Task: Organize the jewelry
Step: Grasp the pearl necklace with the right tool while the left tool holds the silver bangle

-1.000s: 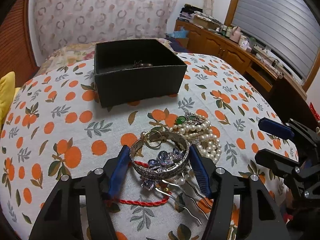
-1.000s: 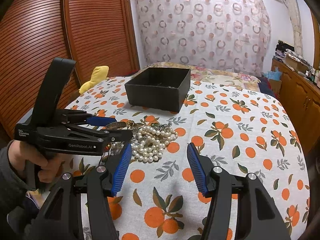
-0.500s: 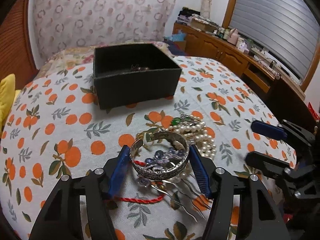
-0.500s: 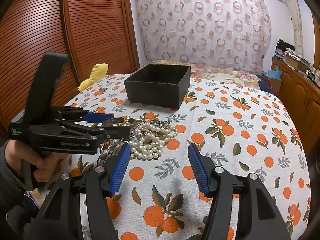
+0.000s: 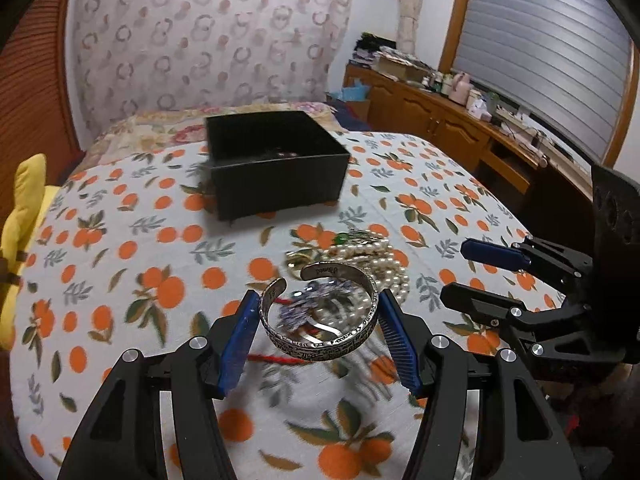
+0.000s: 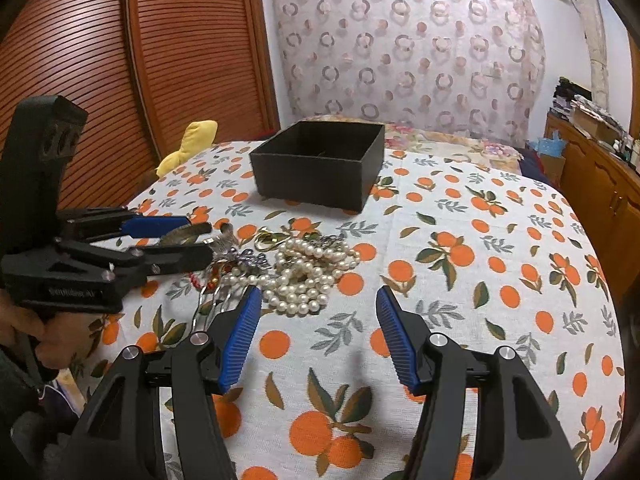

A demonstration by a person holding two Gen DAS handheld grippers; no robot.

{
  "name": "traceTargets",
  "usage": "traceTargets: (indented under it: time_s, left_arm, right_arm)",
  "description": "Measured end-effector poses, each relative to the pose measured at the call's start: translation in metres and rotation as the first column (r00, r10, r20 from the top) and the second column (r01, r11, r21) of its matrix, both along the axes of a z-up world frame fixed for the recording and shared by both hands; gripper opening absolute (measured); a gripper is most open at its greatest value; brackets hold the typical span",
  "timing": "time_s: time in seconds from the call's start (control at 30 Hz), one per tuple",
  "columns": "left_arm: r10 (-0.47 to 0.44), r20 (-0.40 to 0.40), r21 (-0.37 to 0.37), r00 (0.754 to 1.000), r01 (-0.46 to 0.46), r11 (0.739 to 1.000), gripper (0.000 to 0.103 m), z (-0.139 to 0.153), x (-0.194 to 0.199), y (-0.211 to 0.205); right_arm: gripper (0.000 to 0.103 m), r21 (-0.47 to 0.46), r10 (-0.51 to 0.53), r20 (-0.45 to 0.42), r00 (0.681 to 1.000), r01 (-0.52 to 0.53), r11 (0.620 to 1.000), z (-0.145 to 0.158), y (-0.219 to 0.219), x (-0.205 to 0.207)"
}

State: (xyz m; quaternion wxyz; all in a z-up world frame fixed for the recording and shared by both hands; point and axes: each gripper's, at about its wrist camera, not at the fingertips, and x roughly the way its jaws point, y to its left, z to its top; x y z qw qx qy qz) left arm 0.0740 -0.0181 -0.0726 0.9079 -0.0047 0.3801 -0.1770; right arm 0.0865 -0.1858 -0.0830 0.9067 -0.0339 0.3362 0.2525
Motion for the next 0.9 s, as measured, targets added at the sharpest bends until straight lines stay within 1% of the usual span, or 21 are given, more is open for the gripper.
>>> traceTargets:
  time_s: [0.23, 0.4, 0.5, 0.6, 0.67, 0.73, 0.83, 0.9]
  left_arm:
    - [0.062, 0.028, -0.003, 0.998, -0.062, 0.998, 0.058, 0.006, -0.015, 0.030]
    - [0.092, 0.044, -0.010, 0.995, -0.092, 0.996, 0.058, 0.011, -0.023, 0.045]
    - [0.101, 0.047, -0.021, 0.994, -0.100, 0.995, 0.058, 0.011, -0.025, 0.051]
    - [0.107, 0.045, -0.027, 0.993, -0.106, 0.994, 0.058, 0.010, -0.026, 0.055]
    - [0.108, 0.045, -0.029, 0.993, -0.106, 0.994, 0.058, 0.009, -0.026, 0.056]
    - [0.106, 0.043, -0.034, 0.993, -0.105, 0.994, 0.058, 0.008, -0.027, 0.056]
    - [0.105, 0.041, -0.040, 0.994, -0.104, 0.994, 0.058, 0.006, -0.028, 0.056]
    - [0.102, 0.040, -0.041, 0.994, -0.101, 0.994, 0.058, 0.005, -0.028, 0.055]
  right_arm:
    - [0.062, -0.005, 0.081, -0.028, 0.996, -0.081, 0.997, -0.003, 0.026, -0.003]
    - [0.062, -0.010, 0.160, -0.066, 0.985, -0.161, 0.987, -0.008, 0.050, -0.005]
    - [0.062, -0.032, 0.175, -0.070, 0.982, -0.178, 0.984, -0.011, 0.060, -0.005]
    - [0.062, -0.041, 0.167, -0.049, 0.985, -0.169, 0.985, -0.006, 0.059, -0.003]
    - [0.055, -0.040, 0.155, -0.049, 0.987, -0.157, 0.987, -0.003, 0.056, 0.004]
    - [0.053, -0.044, 0.152, -0.060, 0.987, -0.155, 0.987, -0.003, 0.053, 0.012]
    - [0.047, -0.066, 0.167, -0.070, 0.983, -0.172, 0.983, -0.006, 0.056, 0.021]
    - [0.047, -0.079, 0.179, -0.077, 0.981, -0.185, 0.980, -0.007, 0.059, 0.026]
